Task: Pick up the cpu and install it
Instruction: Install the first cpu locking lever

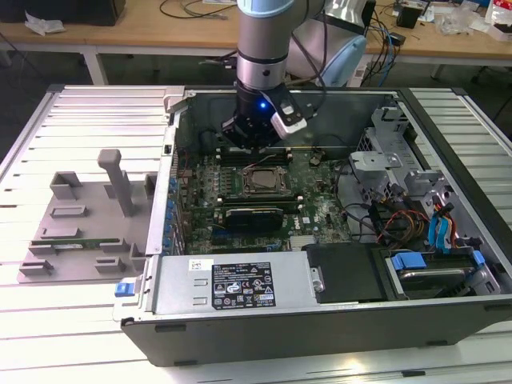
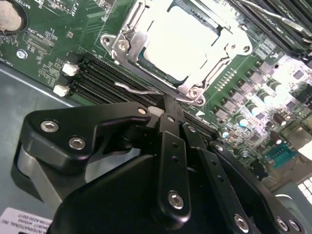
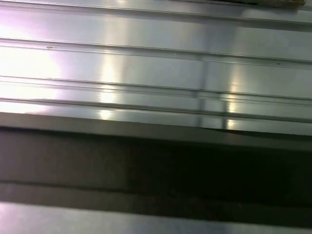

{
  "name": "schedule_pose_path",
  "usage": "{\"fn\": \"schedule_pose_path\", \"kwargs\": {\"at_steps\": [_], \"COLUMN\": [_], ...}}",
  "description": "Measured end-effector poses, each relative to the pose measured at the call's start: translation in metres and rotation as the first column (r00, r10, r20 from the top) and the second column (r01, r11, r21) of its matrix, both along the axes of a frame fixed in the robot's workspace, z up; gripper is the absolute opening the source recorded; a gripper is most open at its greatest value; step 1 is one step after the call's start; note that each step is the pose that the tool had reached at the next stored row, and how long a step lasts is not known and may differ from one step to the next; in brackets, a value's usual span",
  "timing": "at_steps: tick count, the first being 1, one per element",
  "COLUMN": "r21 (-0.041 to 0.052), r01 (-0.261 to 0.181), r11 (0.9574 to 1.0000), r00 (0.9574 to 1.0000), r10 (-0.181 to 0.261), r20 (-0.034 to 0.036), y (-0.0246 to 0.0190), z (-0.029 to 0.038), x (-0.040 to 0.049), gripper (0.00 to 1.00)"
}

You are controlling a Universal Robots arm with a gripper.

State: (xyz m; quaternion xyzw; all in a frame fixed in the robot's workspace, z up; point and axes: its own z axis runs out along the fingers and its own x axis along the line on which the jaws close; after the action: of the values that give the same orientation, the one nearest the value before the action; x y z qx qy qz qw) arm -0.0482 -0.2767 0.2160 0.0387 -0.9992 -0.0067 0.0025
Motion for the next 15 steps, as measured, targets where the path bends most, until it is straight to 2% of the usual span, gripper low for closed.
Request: {"fn": "schedule_pose_path", "kwargs": {"at_steps": [12, 14, 15], "r21": [-0.0002, -0.0001, -0.0005], "r01": [-0.004, -0.004, -0.005], "r11": [1.0000, 1.0000, 1.0000], "r00": [1.0000, 1.0000, 1.0000], "r10": [0.004, 0.004, 0.005], "r20": [-0.0011, -0.0012, -0.0016], "y": [0.0000, 0.0000, -0.0001], "z": [-0.0082, -0.0093, -0.0115], "x": [0.0171, 0.0210, 0.0272], "gripper": [0.11, 0.11, 0.11]}}
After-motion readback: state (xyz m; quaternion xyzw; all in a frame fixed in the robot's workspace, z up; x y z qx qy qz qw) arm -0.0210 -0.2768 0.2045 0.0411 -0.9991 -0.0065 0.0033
